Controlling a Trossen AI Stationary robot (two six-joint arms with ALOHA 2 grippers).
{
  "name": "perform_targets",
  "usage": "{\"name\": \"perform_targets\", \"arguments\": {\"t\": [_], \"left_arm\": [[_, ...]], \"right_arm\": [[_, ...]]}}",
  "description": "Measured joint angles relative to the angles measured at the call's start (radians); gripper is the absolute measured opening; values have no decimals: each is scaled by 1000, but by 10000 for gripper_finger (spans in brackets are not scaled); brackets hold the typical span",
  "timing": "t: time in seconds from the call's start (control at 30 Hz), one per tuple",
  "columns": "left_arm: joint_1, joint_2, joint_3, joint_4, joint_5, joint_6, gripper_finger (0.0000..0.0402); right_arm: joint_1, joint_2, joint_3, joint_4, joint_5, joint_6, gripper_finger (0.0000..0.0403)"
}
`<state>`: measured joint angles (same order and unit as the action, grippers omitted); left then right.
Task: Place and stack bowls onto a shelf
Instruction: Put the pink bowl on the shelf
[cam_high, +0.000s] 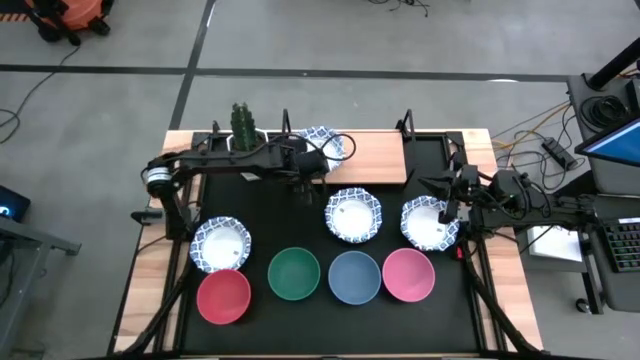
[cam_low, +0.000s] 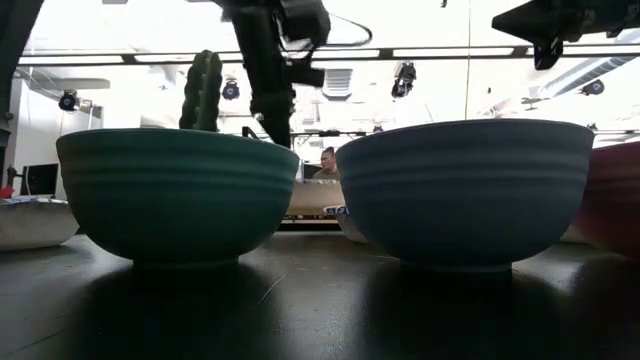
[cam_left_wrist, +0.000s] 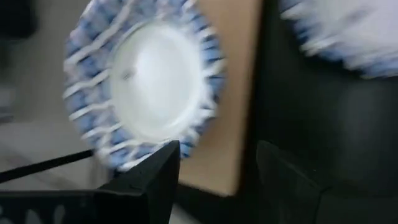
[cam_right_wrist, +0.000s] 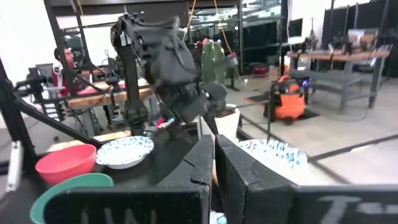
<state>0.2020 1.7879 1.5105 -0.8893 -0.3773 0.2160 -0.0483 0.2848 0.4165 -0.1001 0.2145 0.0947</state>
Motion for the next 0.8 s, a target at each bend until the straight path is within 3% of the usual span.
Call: {"name": "perform_targets", "arguments": {"t": [0.13, 0.23, 0.37, 0.57, 0.8], "left_arm": [[-29, -74, 0, 24, 187, -24, 190], [-60, -131, -8, 54, 262, -35, 184], [-112, -221, -82, 136, 286, -42, 178], [-193, -407, -296, 340, 286, -123, 174], [-254, -640, -474, 502, 235, -202, 173]], "right_arm": [[0, 14, -6, 18, -130, 54, 9], [5, 46, -7, 79, -216, 102, 9], [35, 128, 1, 157, -249, 118, 9], [70, 284, 76, 185, -247, 129, 9], [70, 432, 265, -75, -249, 180, 9]]}}
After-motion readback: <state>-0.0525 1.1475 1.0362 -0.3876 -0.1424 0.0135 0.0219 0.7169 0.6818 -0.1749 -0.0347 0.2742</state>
